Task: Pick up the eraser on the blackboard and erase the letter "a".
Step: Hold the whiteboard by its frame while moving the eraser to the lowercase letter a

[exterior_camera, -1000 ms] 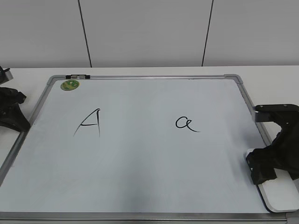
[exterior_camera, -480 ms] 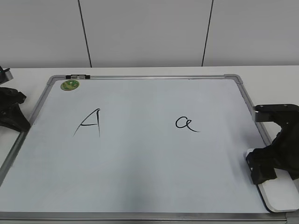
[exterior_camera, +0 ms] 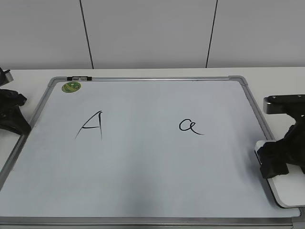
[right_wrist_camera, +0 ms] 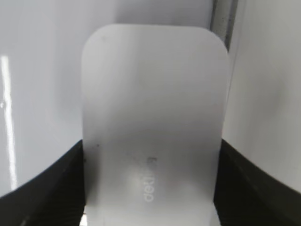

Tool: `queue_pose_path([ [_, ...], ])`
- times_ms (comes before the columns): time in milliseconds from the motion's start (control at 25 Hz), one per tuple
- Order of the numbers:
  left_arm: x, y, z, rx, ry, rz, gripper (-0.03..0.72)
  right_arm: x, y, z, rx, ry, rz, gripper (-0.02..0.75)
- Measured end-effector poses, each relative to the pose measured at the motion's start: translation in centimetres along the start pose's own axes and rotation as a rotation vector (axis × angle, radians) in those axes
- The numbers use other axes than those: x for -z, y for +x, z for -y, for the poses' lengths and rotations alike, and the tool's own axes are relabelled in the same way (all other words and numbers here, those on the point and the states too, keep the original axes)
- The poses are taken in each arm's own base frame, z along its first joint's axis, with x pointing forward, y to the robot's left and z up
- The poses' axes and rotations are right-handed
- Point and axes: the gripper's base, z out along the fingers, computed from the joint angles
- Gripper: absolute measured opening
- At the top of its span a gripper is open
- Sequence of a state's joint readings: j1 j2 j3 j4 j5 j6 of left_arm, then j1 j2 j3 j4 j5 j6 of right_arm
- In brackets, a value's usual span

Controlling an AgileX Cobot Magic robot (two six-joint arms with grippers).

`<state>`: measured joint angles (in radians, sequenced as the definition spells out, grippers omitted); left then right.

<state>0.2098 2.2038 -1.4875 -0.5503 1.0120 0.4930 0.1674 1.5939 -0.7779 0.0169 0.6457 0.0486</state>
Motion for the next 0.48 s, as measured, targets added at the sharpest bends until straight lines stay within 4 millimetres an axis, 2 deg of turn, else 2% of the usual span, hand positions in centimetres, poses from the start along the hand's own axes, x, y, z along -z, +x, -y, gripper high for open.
queue_pose_path([
  [240, 0.0, 0.0, 0.0, 0.0, 0.001, -0.002, 0.035, 2.1, -0.2, 0.0, 0.001, -0.002, 0.009, 0.534],
  [480, 0.0, 0.0, 0.0, 0.0, 0.001, -0.002, 0.035, 5.5, -3.5, -0.3, 0.003, -0.007, 0.08, 0.534],
])
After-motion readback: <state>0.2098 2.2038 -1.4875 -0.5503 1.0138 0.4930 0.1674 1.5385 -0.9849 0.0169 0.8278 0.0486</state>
